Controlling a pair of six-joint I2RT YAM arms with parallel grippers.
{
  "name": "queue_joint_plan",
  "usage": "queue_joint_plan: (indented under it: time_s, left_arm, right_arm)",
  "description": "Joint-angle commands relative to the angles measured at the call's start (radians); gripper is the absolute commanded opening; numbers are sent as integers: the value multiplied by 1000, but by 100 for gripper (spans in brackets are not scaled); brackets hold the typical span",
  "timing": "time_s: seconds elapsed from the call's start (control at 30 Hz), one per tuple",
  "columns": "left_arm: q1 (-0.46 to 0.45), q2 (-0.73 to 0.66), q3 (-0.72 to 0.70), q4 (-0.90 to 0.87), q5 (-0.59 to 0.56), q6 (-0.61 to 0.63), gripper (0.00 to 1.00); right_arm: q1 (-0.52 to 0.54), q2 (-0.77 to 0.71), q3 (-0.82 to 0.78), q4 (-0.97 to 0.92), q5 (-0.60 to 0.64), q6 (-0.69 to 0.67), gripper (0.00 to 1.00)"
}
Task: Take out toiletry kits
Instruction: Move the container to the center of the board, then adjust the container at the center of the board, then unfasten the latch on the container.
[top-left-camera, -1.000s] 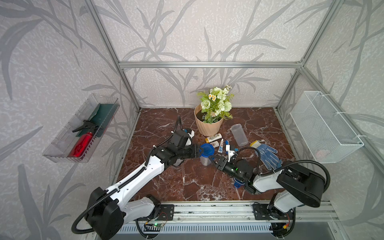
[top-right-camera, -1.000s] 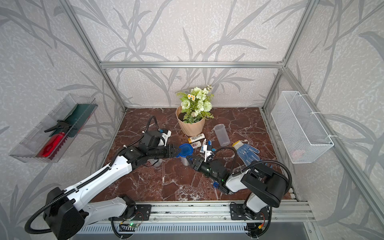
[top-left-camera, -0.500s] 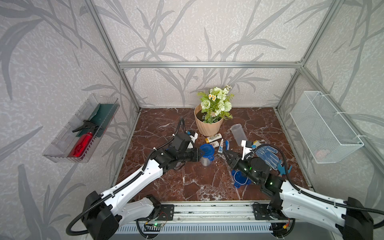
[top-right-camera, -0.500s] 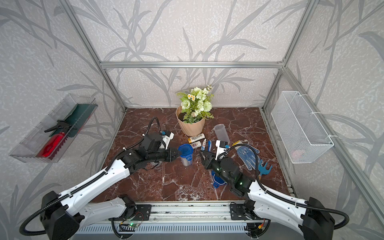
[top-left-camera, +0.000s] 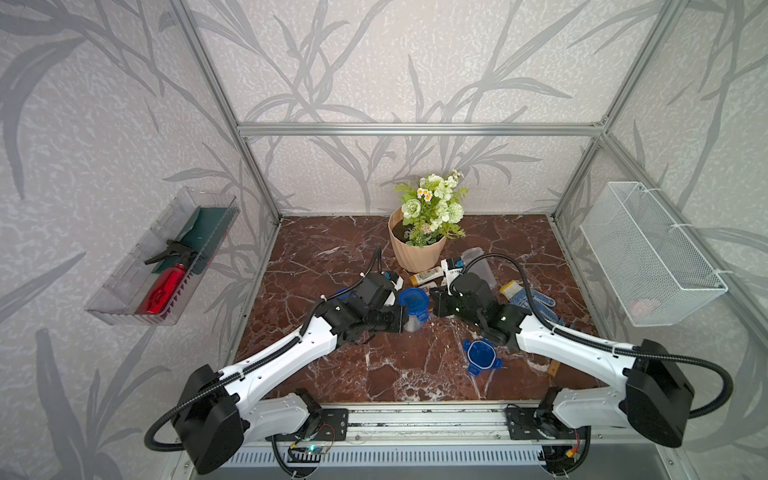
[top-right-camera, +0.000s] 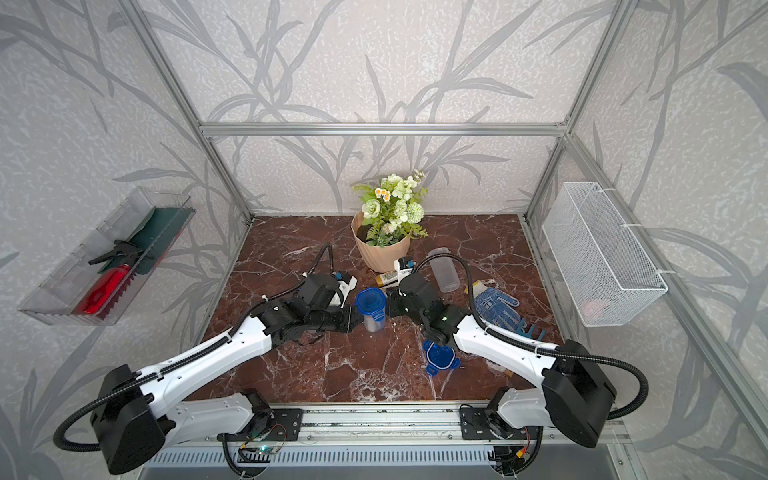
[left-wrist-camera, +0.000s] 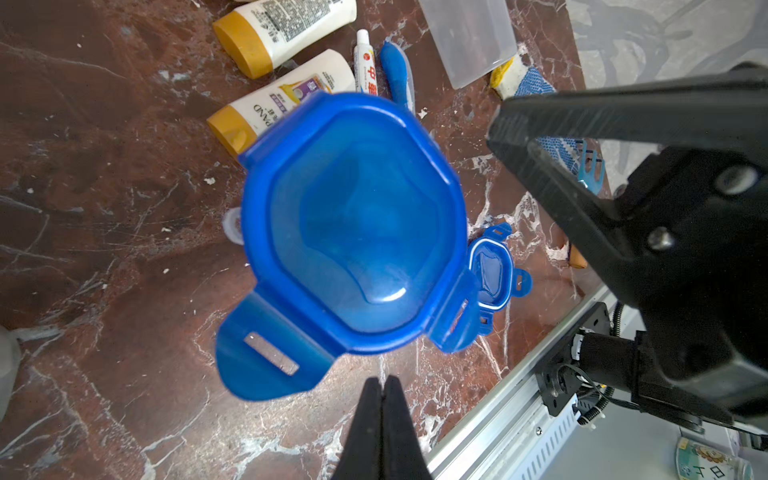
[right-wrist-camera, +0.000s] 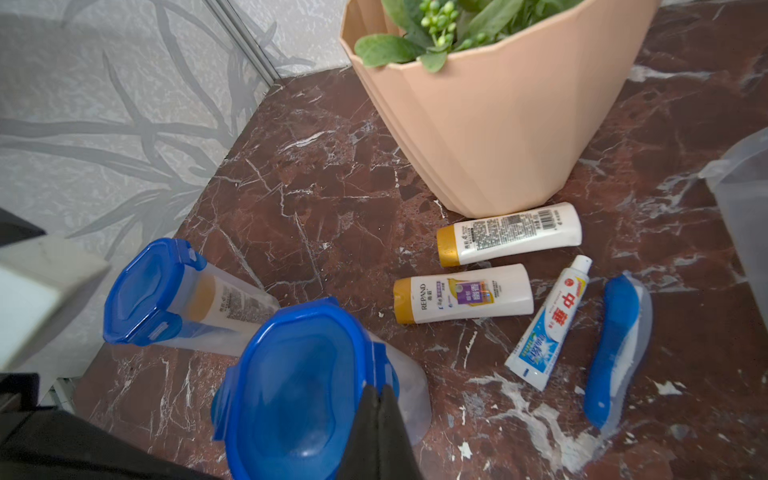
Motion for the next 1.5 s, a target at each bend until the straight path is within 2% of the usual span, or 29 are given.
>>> queue_joint_plan:
  time_s: [0.0, 0.23, 0.5, 0.67, 0.73, 0.8, 0.87, 1.0, 1.1, 1.2, 1.47]
  left_arm:
    - [10, 31, 25, -19, -41, 26, 0]
    - [61, 63, 68, -64, -92, 62, 0]
    - [127, 103, 100, -59, -98, 74, 0]
    - [137, 72, 98, -75, -89, 61, 0]
    - [137, 38, 102, -93, -105, 56, 0]
    - [137, -4, 118, -119, -136, 56, 0]
    - [135, -39, 132, -127, -162, 56, 0]
    - [134, -43, 156, -81, -121, 59, 0]
    - [126, 8, 163, -30, -61, 52, 1]
    - [115, 64, 170, 6, -32, 42, 3]
    - [88, 160, 202, 70, -2, 44, 0]
  right_arm:
    - [-9, 51, 83, -24, -64, -49, 0]
    - [-11, 127, 120, -7, -88, -40, 0]
    - [-19, 25, 11, 41, -61, -9, 4]
    - [-69, -67, -107, 108, -120, 61, 15]
    - [-94, -93, -147, 143, -120, 61, 15]
    - [-113, -111, -188, 197, -229, 132, 22]
    - [-123, -112, -208, 245, -287, 155, 27]
    - [-130, -67, -235, 382, -400, 240, 38]
    - [-141, -11, -280, 547, -464, 362, 47]
    - [-145, 50, -302, 647, -499, 439, 49]
    - [-148, 201, -331, 878, -535, 549, 50]
